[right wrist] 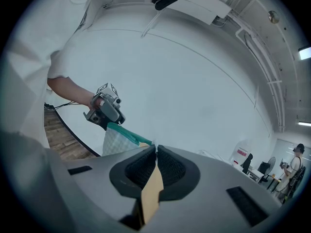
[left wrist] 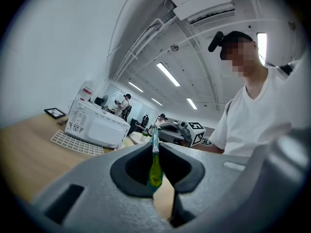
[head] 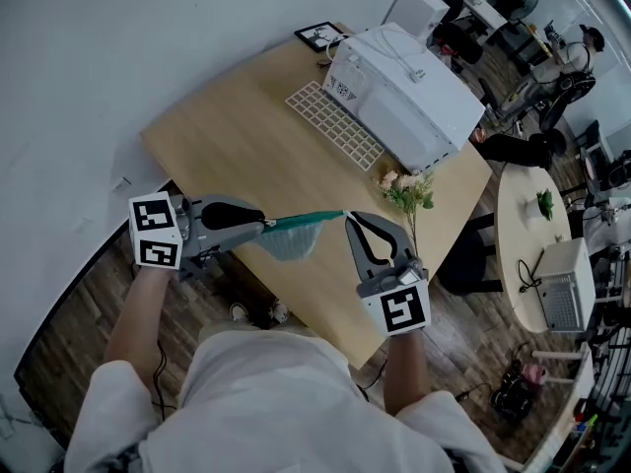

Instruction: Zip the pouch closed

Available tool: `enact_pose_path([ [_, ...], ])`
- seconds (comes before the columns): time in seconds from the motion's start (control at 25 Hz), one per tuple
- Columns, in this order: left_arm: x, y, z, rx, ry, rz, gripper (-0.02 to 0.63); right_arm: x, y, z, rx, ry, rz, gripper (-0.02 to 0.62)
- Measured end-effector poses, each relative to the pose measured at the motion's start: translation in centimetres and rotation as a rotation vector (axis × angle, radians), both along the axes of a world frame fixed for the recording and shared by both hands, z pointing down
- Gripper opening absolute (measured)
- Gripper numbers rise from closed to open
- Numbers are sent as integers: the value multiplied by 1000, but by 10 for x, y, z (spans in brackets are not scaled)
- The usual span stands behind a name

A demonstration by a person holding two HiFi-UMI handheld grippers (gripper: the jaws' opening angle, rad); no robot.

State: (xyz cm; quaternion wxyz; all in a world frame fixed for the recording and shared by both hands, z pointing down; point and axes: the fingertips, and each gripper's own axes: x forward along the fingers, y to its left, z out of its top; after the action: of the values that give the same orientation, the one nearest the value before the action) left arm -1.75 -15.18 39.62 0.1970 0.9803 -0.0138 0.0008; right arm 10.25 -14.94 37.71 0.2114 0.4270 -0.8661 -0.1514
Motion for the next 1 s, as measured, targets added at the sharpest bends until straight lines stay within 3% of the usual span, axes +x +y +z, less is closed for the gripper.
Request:
enact_pose_path([
  [0.28, -15, -2, 0, -10, 0, -31, 48, 24, -3, -7, 0, -28, 66, 14],
  [1.0, -14, 8, 1, -6, 2, -36, 48, 34, 9, -1, -11, -13, 86, 15],
])
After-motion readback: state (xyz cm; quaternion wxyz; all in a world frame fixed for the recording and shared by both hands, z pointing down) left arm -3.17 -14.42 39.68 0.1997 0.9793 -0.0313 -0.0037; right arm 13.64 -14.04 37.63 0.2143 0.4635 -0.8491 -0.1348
